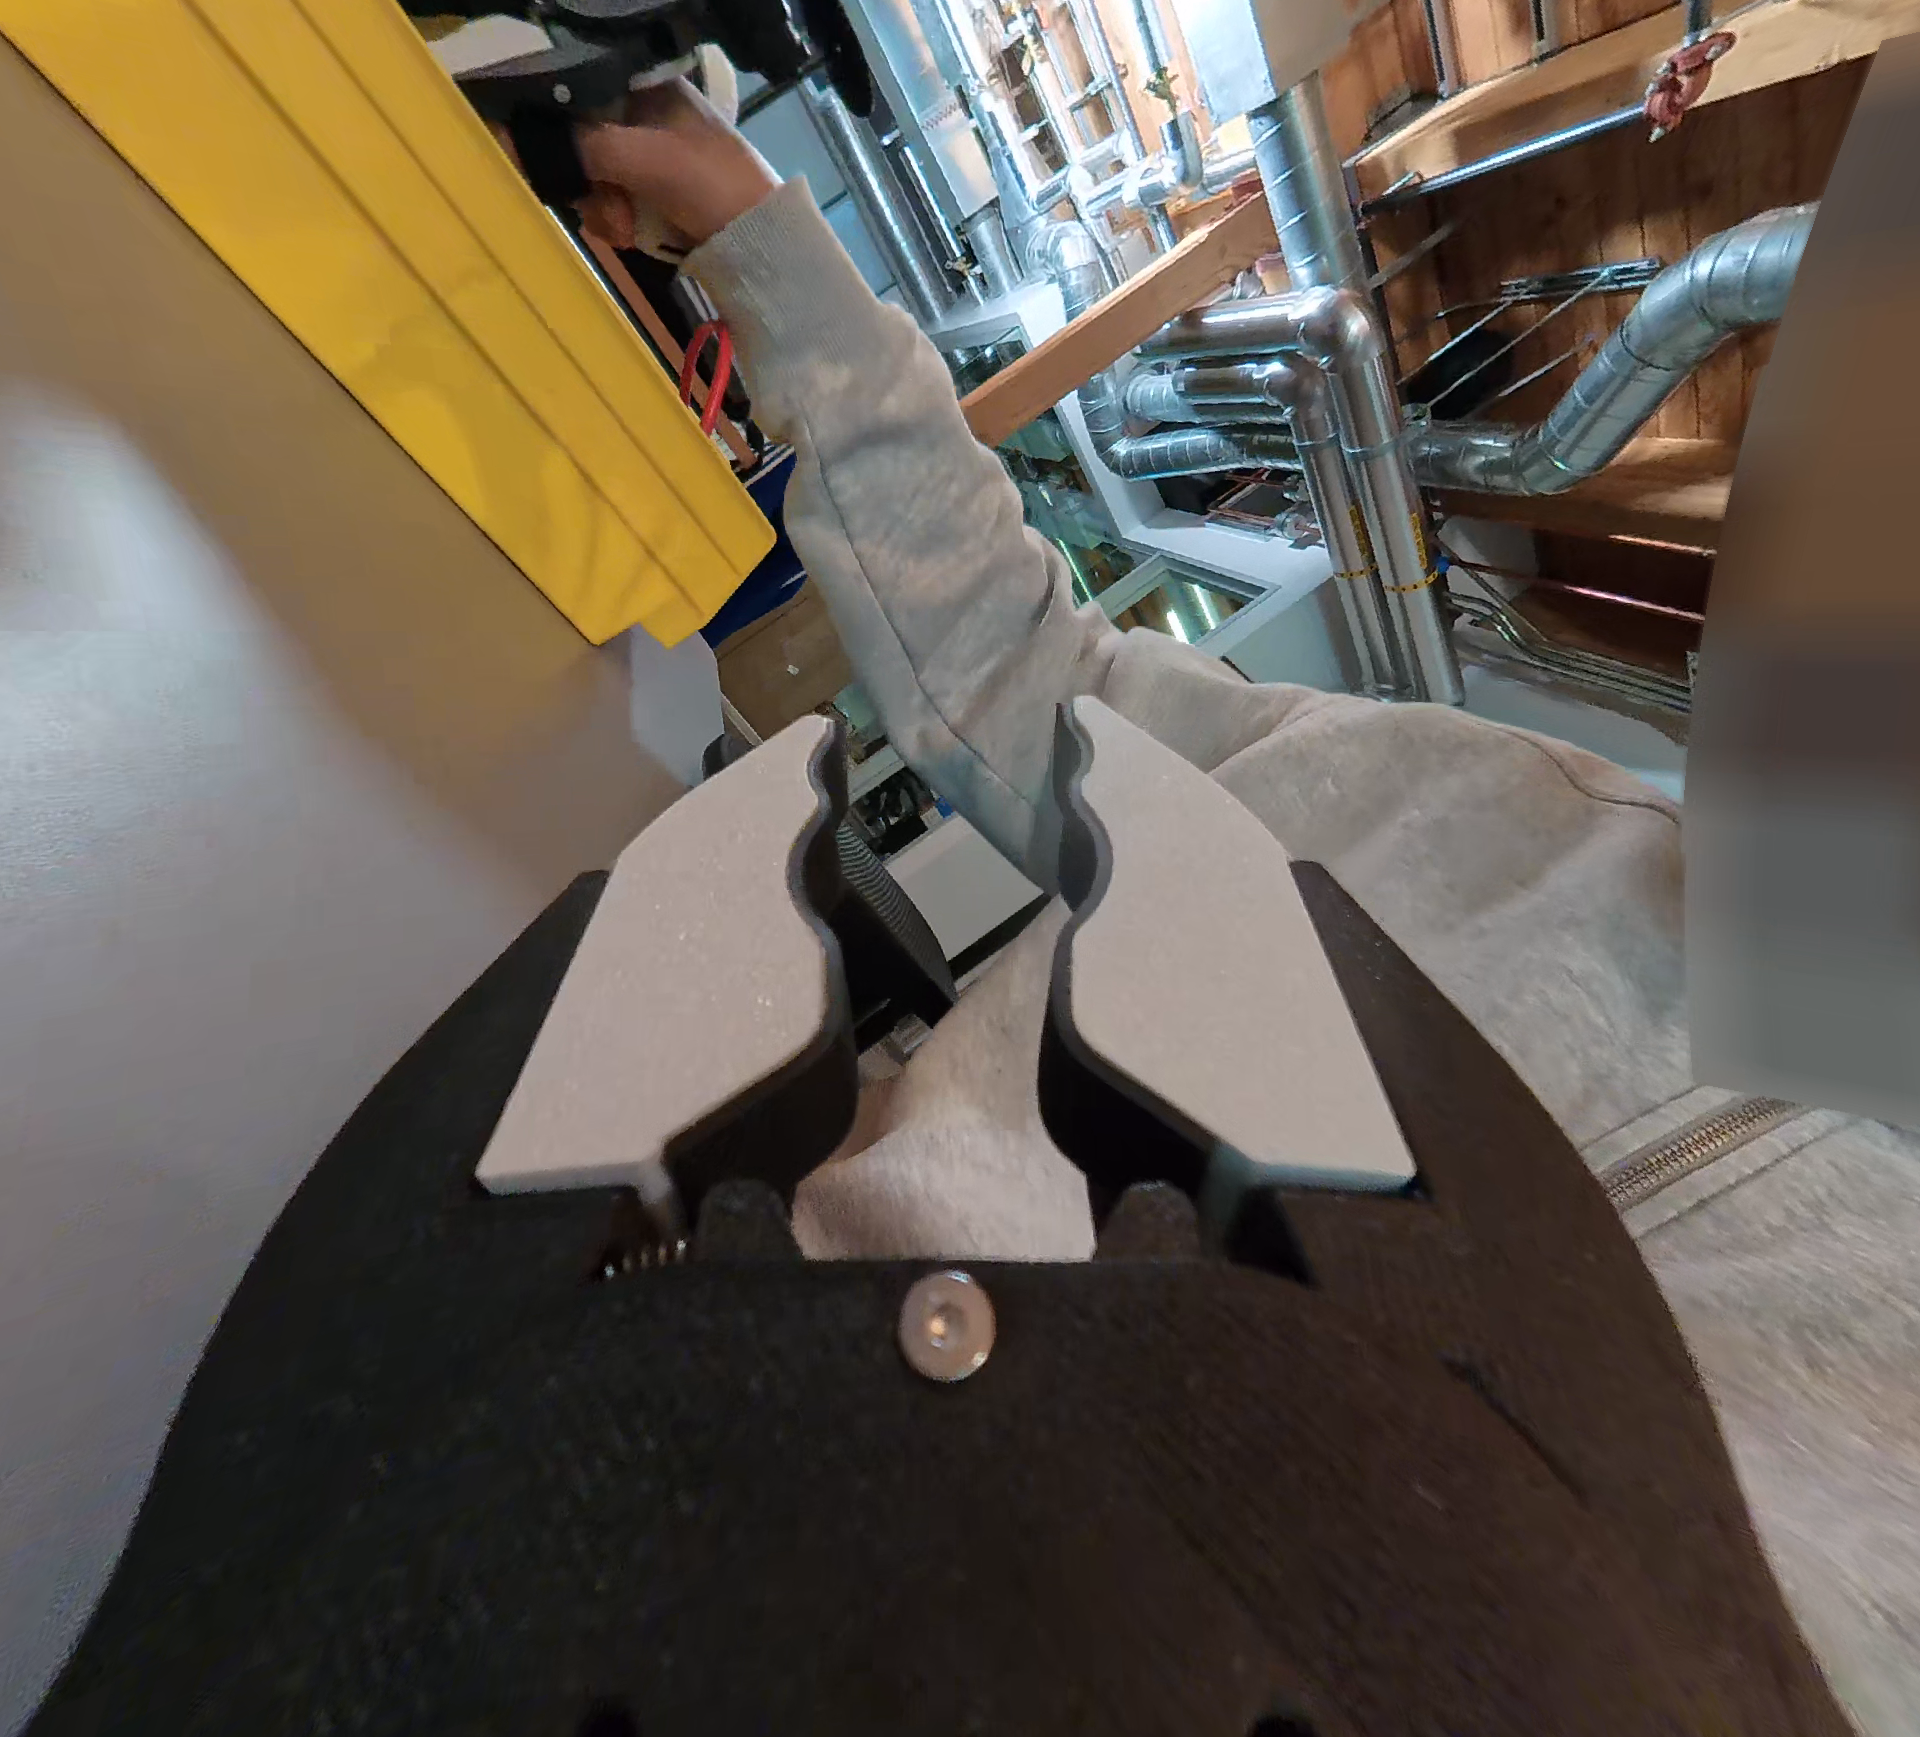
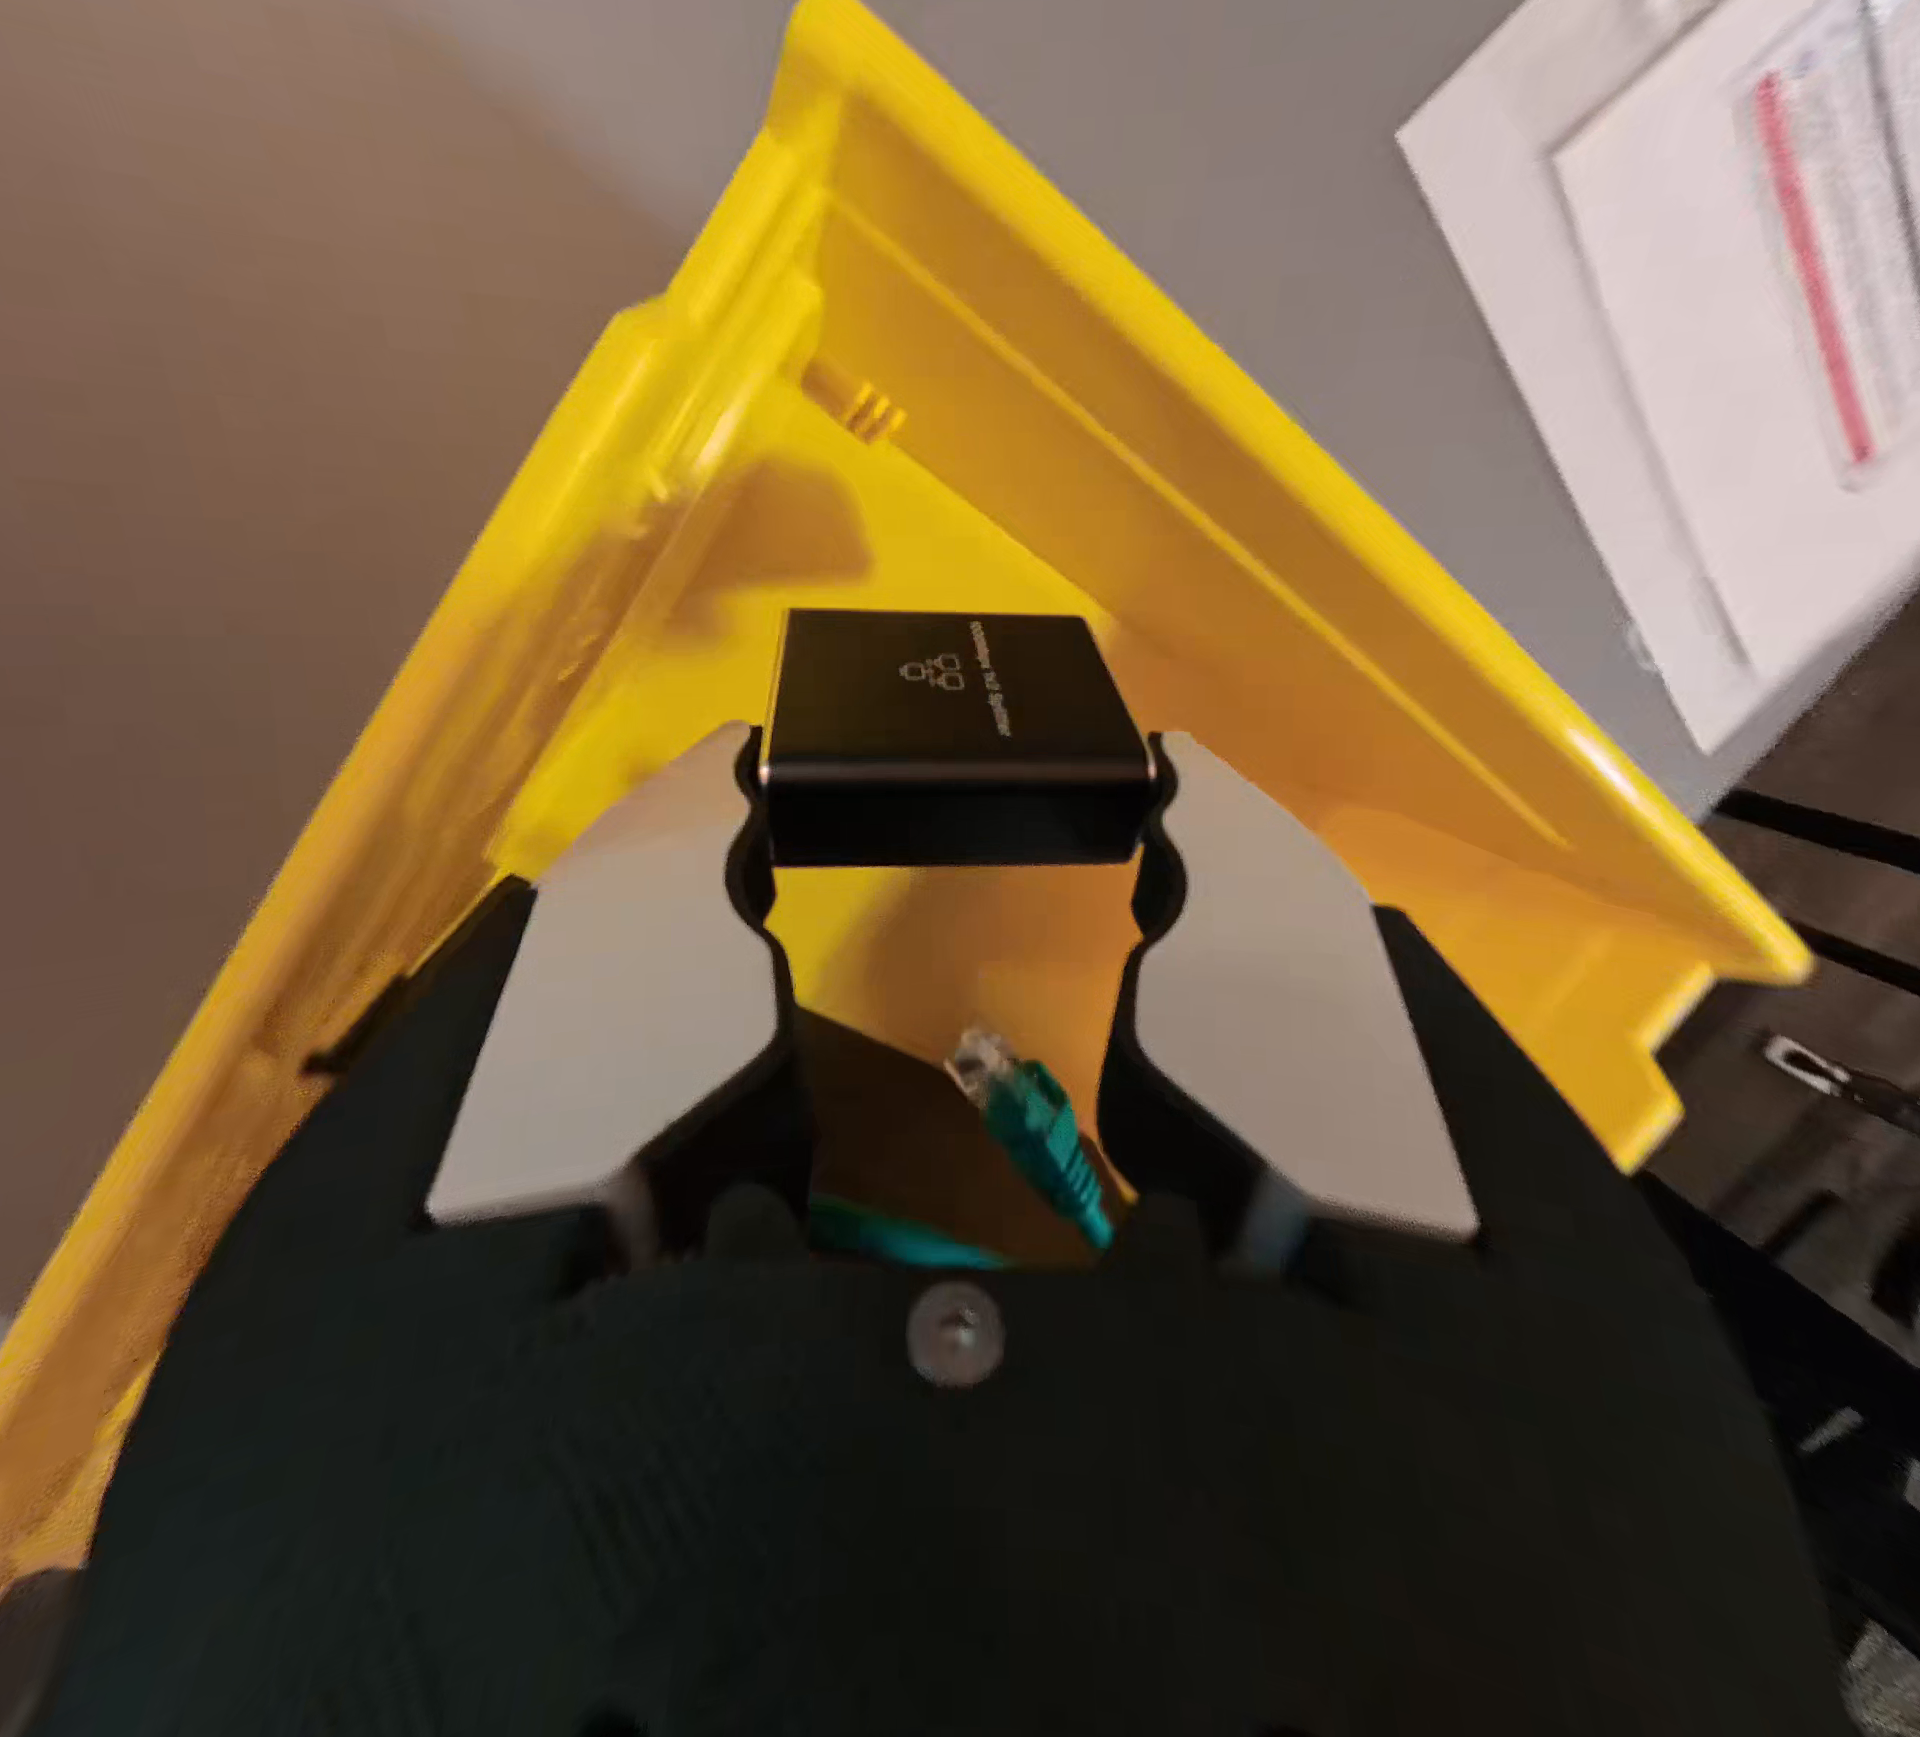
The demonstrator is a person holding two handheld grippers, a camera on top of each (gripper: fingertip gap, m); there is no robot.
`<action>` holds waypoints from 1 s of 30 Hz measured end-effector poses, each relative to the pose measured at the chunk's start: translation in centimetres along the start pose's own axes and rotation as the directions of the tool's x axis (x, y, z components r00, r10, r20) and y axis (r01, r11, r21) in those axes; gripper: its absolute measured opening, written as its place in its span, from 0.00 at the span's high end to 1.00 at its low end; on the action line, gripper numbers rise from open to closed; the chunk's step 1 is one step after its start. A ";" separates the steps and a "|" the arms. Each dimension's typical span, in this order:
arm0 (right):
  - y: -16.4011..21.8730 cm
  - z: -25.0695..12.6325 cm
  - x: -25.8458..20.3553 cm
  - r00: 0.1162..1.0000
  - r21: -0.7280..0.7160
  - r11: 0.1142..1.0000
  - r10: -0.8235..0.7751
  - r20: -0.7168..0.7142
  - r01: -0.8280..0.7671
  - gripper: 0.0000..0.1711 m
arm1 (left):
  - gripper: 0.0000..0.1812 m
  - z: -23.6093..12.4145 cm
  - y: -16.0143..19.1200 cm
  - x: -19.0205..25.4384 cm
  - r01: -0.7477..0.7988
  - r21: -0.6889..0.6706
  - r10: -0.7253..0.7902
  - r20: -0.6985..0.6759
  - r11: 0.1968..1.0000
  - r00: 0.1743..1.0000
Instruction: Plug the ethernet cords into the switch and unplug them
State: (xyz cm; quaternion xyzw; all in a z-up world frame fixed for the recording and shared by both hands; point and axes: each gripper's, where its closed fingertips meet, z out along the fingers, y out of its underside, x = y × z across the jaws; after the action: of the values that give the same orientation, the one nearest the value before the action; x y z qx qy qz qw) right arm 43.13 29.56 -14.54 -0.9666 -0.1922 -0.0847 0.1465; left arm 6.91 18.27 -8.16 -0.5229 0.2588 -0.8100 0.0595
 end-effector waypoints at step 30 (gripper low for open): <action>22.5 -17.5 -0.5 0.502 0.968 0.125 0.865 0.001 -0.216 0.87 | 0.82 4.2 1.1 0.8 -0.005 -0.173 -0.015 -0.111 0.985 0.994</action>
State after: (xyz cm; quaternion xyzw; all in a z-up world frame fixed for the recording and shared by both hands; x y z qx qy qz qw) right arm 49.77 3.98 -3.79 -0.6341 0.2496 -0.1935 0.7058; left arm 10.05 15.52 -6.74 -0.4803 0.3300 -0.8126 -0.0029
